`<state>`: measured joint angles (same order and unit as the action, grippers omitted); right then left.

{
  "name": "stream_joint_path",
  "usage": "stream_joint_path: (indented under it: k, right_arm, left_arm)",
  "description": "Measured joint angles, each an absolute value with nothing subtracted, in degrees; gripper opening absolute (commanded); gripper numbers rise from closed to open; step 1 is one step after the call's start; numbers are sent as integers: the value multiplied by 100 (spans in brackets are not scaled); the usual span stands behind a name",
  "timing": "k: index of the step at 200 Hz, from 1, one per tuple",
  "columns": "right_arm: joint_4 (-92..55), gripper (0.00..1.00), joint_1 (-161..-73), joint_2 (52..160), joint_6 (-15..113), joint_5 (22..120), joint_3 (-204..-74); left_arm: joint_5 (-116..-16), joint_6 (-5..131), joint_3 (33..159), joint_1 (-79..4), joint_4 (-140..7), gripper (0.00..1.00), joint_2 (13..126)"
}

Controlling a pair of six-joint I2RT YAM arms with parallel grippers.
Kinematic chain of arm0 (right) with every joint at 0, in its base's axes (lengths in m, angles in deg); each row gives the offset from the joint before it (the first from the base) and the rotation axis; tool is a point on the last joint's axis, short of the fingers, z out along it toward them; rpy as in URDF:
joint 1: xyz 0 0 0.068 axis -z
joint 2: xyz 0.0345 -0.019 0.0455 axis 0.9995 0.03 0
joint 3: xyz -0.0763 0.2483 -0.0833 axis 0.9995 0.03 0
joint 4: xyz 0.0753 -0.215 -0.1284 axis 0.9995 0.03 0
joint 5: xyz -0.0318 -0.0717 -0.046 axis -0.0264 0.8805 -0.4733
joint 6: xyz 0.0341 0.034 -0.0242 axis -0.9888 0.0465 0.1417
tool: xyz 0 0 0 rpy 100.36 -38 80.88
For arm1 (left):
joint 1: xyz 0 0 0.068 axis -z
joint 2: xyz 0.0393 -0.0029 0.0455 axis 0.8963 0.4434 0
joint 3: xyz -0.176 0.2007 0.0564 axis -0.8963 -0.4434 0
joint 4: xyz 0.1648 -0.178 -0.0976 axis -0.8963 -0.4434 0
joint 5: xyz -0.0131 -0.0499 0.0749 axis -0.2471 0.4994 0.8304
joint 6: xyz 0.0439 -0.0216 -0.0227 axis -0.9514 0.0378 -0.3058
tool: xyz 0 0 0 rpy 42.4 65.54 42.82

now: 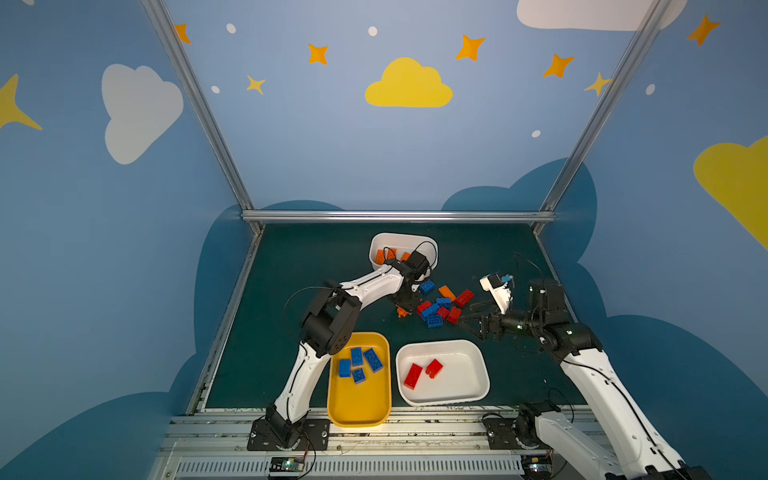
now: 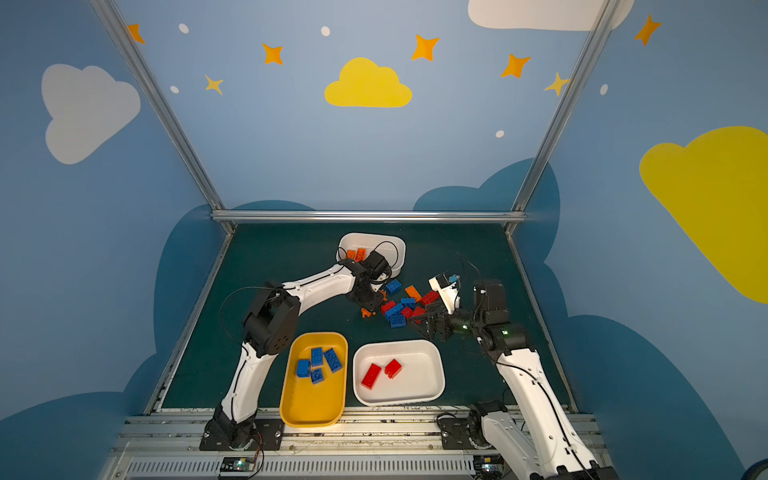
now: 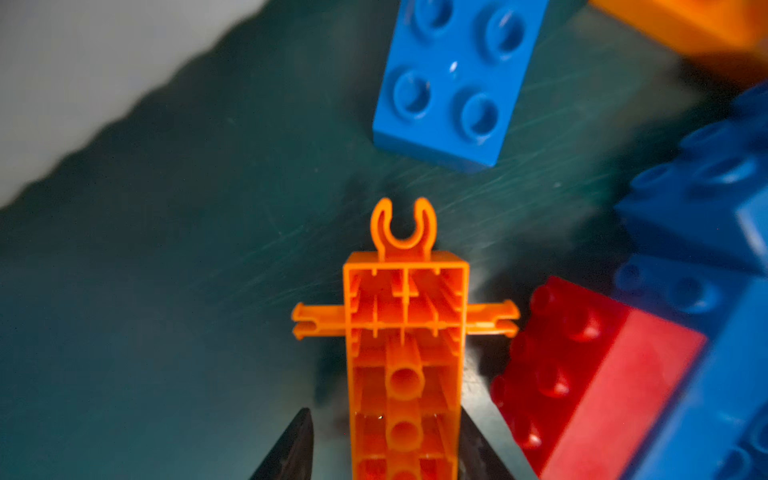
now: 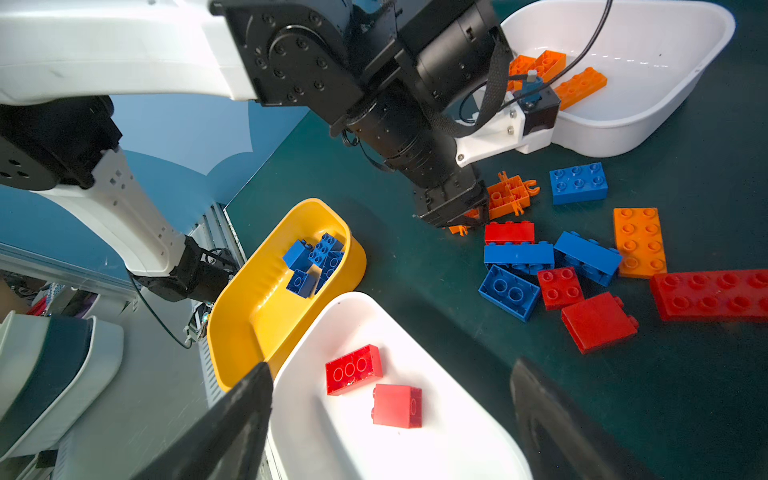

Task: Sort the legos into containers by color
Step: 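Lift the orange frame piece and carry it over the far white bin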

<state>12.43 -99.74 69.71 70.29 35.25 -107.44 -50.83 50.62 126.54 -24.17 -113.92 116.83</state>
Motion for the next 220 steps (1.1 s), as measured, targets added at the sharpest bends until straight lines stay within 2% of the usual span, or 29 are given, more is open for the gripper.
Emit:
stream_joint_path:
  k: [27,76,150,220]
  right_arm:
    - [1243,89,-9974,6976,7031,3527,-10744]
    - [1243,89,-9974,6976,7029,3527,-10744]
    - [1225,88,-9974,6976,6990,3520,-10744]
    - [982,89,-10088,6976,6778,3181,-10742]
  left_arm:
    - [-5094,5068,12662,-2417,-11385,44,11711]
    - [-5050,5073,12756,-2420,-11348,24,11720]
    - [-5081,5324,12678,-2420,-11516,24,11519]
    - [-5306,6229,11353,-2133,-12026,25,9318]
